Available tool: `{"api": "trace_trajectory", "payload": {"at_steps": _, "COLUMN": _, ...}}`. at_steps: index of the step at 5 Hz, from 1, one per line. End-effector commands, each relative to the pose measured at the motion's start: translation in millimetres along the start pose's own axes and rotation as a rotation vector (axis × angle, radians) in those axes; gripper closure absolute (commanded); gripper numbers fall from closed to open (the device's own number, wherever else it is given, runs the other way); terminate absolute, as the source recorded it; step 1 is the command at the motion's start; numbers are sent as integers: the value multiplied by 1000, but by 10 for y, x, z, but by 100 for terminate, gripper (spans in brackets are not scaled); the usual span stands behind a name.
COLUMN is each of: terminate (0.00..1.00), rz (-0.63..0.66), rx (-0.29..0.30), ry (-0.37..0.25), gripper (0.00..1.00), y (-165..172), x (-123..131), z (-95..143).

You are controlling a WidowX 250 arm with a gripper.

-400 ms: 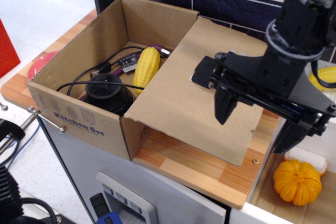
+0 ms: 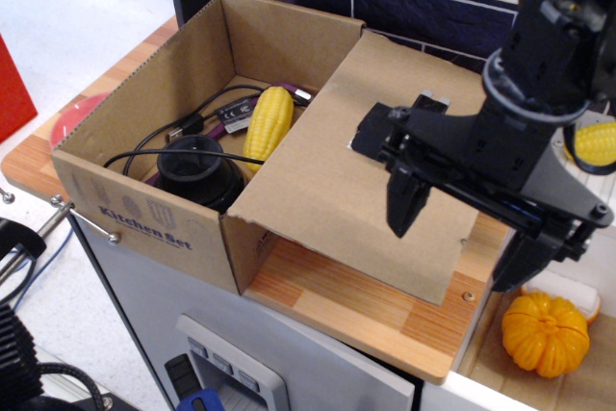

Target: Close brown1fbox flap

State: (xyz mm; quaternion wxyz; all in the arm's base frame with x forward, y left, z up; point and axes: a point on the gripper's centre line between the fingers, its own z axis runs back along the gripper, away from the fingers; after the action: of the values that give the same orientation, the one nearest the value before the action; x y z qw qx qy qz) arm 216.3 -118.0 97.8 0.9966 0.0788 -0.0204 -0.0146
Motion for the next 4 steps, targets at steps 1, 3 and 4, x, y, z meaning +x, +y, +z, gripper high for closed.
{"api": "trace_trajectory", "payload": {"at_steps": 1, "terminate": 0, "rz": -49, "rx": 135, "ry": -56, "gripper": 0, "y": -27, "x": 69, "z": -46}}
{"api": "trace_trajectory", "payload": {"at_steps": 3, "terminate": 0, "rz": -44, "rx": 166, "ry": -64, "gripper": 0, "y": -53, "x": 32, "z": -168}}
{"api": "trace_trajectory", "payload": {"at_steps": 4, "terminate": 0, "rz": -52, "rx": 224, "ry": -66, "gripper": 0, "y": -70, "x": 42, "z": -203}}
